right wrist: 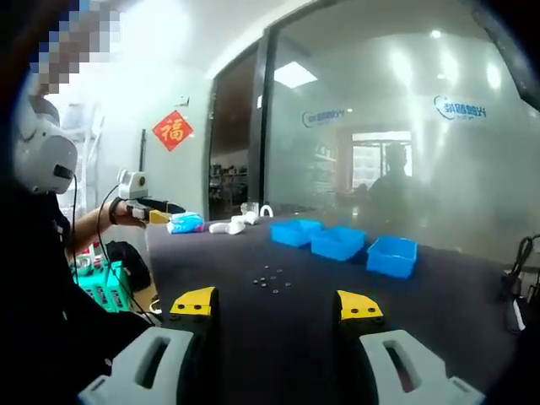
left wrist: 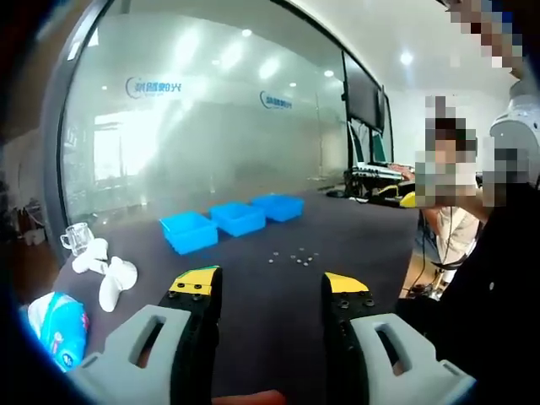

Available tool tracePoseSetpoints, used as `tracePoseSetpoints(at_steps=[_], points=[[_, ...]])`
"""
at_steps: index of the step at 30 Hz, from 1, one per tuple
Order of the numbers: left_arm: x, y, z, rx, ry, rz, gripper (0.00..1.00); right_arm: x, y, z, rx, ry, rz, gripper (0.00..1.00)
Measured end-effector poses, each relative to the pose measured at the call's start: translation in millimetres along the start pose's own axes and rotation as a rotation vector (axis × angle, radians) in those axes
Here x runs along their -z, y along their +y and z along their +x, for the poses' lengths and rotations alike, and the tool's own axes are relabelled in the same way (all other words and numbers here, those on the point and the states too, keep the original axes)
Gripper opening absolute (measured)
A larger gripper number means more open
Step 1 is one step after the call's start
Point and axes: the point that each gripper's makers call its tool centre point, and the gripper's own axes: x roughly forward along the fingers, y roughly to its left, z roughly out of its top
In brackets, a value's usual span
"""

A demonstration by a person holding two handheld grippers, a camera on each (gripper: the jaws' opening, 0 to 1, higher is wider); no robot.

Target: Sort the screws, nuts, and washers into the corresponding bins

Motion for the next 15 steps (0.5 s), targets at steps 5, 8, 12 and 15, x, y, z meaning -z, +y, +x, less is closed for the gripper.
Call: tracePoseSetpoints(at_steps=[5, 8, 12, 15], points=[[5.0, -6.8, 0.9, 0.023, 0.019, 0.001, 0.47, 1.9, 2.6, 2.1, -0.02, 0.023, -0.021, 0.49], [5.6, -8.2, 1.3, 0.027, 0.025, 0.006, 0.47, 1.4, 2.1, 2.9, -0.024, 0.025, -0.027, 0.49], [4.1, -7.9, 1.6, 0.028, 0.025, 0.007, 0.47, 3.3, 0.3, 3.7, -0.025, 0.036, -0.032, 0.49], [4.9, -9.0, 3.2, 0.033, 0.032, 0.009, 0.46, 3.7, -0.2, 3.9, -0.026, 0.04, -0.033, 0.49]])
